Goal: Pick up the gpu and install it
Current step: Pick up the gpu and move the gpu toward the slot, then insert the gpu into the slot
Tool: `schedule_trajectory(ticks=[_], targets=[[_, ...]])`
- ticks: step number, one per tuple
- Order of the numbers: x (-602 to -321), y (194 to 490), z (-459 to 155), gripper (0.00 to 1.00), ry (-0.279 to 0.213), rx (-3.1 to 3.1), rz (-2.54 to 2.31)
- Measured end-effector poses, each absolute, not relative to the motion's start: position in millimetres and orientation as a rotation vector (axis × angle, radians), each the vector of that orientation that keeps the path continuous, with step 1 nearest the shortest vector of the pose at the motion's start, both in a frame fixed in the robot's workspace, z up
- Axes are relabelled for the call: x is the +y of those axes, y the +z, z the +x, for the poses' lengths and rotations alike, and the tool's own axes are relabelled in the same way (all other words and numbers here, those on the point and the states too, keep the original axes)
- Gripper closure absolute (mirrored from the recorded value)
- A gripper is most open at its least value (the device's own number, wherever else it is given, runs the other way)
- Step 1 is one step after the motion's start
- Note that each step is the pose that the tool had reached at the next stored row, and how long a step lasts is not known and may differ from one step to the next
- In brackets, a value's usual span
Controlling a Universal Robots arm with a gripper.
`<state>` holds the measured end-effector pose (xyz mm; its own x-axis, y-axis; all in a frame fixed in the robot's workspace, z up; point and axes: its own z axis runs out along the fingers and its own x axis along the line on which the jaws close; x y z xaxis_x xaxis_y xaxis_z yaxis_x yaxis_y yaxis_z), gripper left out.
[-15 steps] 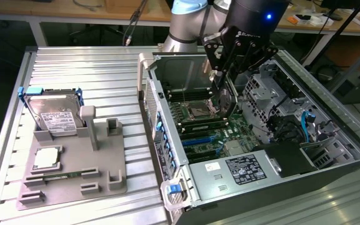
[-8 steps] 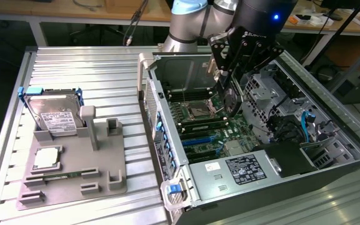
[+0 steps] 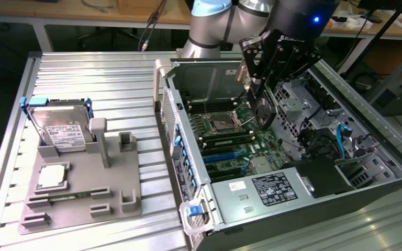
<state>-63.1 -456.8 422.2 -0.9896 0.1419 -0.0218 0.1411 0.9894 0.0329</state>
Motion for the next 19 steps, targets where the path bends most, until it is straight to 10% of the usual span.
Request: schedule_trajectory(ticks=[19], targets=[[-457, 422, -49, 0.73, 0.049, 3.109, 0.221]])
